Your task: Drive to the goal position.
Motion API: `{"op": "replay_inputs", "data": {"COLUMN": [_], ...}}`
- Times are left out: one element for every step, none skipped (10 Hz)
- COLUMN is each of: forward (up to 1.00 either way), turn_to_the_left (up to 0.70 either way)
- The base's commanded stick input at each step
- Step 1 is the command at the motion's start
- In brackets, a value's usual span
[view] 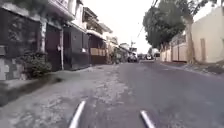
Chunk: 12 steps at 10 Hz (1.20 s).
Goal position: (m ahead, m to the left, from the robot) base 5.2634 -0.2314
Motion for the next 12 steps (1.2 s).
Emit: {"op": "replay_inputs", "data": {"forward": [1.00,1.00,1.00,1.00,1.00,1.00,1.00,1.00,1.00,1.00,1.00,1.00], "turn_to_the_left": [0.00,0.00,0.00,0.00,0.00,0.00,0.00,0.00,0.00,0.00,-0.04,-0.35]}}
